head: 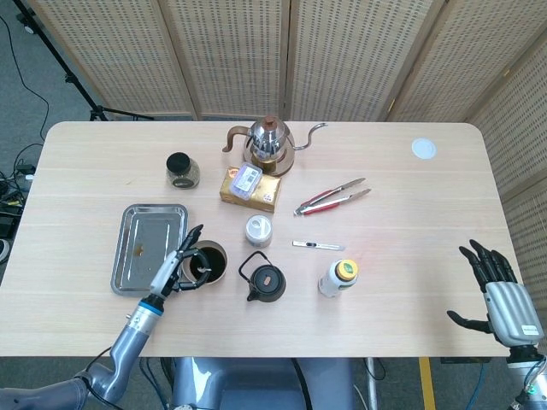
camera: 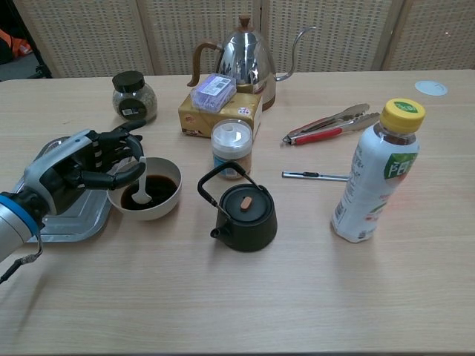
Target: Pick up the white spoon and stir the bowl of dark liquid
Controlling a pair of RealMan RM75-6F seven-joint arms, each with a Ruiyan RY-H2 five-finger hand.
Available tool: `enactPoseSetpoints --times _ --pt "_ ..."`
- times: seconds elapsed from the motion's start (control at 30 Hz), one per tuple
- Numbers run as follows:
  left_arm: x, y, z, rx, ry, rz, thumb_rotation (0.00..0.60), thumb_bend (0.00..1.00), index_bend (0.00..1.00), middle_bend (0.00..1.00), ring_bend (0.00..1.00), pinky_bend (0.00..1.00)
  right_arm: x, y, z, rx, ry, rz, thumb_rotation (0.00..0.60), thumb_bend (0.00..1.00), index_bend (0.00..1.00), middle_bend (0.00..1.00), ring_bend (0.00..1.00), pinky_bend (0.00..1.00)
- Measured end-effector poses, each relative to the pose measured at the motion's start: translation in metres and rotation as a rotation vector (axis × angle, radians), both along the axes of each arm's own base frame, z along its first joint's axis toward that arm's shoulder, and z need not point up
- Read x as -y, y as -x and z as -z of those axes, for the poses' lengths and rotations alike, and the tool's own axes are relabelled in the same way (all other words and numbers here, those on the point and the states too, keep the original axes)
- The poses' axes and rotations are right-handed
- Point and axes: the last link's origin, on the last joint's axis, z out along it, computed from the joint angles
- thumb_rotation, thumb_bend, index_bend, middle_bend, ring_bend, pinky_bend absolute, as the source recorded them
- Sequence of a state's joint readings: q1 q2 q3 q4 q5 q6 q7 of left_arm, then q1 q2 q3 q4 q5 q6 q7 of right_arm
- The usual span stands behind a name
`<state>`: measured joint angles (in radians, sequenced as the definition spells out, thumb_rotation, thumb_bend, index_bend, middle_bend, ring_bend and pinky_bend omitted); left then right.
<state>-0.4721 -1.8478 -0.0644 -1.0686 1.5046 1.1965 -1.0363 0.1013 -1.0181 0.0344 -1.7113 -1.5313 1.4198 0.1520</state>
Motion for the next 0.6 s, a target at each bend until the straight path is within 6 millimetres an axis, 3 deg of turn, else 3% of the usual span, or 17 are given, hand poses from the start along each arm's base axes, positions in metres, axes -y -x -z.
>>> enactPoseSetpoints --times 0.3,0.6 --pt "-0.018 0.004 -0.006 -0.008 -0.055 -0.029 0.6 0.43 0.64 0.0 0.0 0.0 0.0 0.001 0.001 -0.001 -0.004 0.004 0.6 0.0 0.0 0.0 0.0 0.0" --pt "-0.03 -0.022 0.014 -0.003 -0.035 -0.013 0.6 0.43 0.64 0.0 0.0 0.0 0.002 0.002 0.0 0.003 0.001 0.005 0.6 0.0 0.0 0.0 0.0 0.0"
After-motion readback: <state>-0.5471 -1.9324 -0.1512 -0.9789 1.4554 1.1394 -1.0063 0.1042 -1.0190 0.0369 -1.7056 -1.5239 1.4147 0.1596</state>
